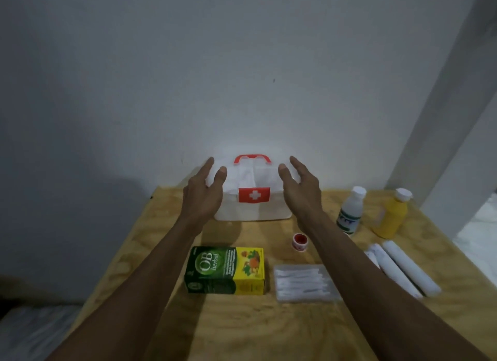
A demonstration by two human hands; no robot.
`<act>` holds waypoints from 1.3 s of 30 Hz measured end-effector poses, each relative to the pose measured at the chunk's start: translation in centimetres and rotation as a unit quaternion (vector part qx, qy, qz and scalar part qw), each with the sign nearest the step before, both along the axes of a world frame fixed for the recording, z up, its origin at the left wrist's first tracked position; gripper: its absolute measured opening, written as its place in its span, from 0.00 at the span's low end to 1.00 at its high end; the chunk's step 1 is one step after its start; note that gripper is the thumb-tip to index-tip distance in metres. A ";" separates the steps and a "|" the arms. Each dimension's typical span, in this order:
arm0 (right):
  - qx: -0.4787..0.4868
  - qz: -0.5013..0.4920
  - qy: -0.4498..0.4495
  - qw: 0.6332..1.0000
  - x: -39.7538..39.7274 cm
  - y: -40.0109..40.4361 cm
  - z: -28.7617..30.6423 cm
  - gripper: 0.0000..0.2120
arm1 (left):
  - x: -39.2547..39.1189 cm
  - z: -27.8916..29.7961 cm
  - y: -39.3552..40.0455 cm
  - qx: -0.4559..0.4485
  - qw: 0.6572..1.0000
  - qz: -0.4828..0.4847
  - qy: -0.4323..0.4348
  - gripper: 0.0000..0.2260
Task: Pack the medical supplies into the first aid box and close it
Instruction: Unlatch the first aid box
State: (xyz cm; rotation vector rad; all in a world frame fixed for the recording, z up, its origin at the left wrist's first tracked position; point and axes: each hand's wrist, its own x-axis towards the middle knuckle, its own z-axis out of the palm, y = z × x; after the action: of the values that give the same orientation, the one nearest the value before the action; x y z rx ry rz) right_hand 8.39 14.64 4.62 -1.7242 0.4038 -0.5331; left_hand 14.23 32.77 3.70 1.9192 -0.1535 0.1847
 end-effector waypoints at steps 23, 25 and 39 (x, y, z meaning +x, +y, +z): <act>0.026 -0.208 -0.076 0.975 -6.4 7.4 -1.5 0.19 | -1.5 2.1 -1.8 0.165 0.985 -0.009 -0.050 0.27; 0.079 -0.215 -0.051 0.972 -5.6 8.2 -1.3 0.20 | -1.1 1.9 -2.1 0.197 0.980 -0.024 -0.034 0.26; 0.092 -0.228 -0.114 0.963 -4.8 8.7 -1.7 0.16 | -1.3 1.1 -2.1 0.199 0.979 -0.022 -0.037 0.24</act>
State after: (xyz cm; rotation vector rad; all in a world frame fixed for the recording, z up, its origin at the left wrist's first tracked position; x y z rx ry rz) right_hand 3.61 23.33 2.94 -1.3719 0.6674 -0.9856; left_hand 12.93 30.71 4.81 2.3058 -0.3009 0.2064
